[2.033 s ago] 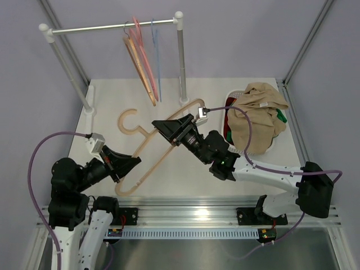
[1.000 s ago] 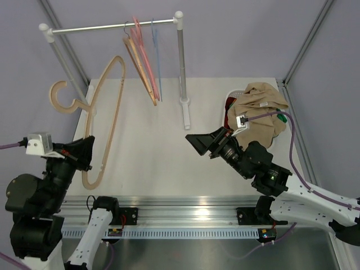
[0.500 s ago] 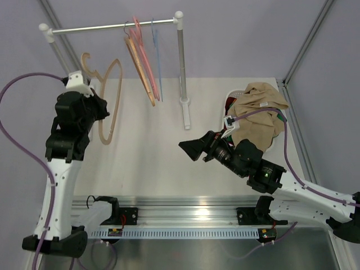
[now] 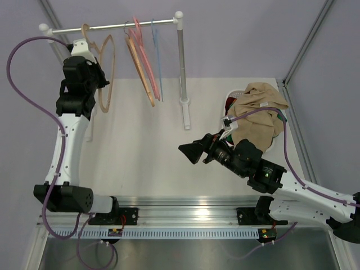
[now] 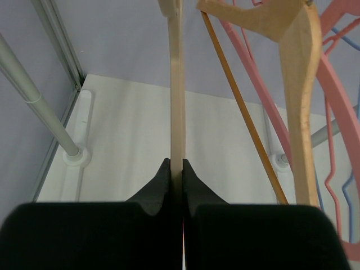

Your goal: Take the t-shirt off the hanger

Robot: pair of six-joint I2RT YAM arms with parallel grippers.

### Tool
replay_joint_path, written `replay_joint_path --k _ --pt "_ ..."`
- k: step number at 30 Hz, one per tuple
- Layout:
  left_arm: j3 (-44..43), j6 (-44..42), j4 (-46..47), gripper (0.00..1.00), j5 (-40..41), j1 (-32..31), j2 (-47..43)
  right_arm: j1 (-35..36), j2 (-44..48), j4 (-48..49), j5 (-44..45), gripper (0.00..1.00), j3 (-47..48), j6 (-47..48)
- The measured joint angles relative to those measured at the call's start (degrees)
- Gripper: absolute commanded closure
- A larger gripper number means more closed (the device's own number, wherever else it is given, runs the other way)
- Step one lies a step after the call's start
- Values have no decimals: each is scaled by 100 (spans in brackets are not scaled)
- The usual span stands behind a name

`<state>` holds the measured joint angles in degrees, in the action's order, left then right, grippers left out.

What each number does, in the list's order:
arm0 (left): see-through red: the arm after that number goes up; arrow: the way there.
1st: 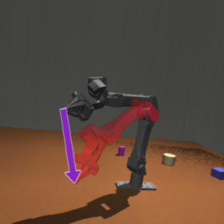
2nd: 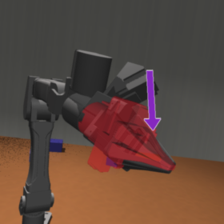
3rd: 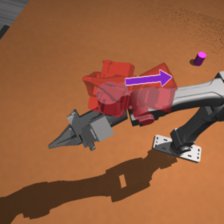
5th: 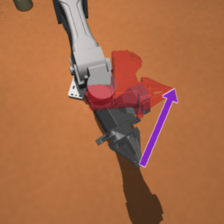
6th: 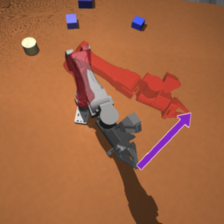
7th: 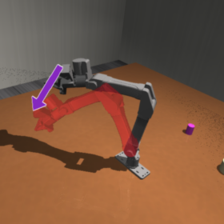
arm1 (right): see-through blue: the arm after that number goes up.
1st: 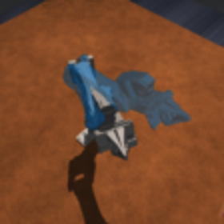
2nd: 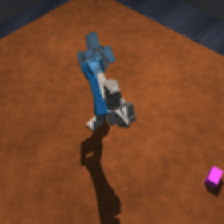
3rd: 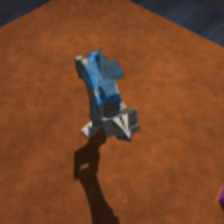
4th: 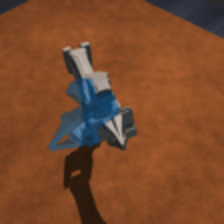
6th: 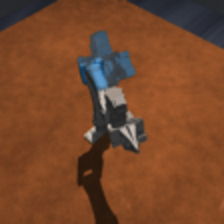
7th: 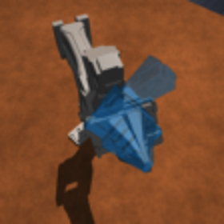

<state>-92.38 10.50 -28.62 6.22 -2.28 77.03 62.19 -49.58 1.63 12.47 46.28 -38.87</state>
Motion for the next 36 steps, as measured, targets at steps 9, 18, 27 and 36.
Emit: replay_joint_path --k 9,18,27,36 --pt "-568 -50 304 100 -455 219 745 0 -13 -68 7 2 0 365" --pt "-868 -127 632 100 -977 382 1060 0 -105 -63 13 2 0 505" --pt "-837 -96 627 100 -1217 522 1585 0 -20 -63 57 2 0 525" --pt "155 120 1309 62 -1255 522 1080 0 -17 -59 101 0 -9 514"
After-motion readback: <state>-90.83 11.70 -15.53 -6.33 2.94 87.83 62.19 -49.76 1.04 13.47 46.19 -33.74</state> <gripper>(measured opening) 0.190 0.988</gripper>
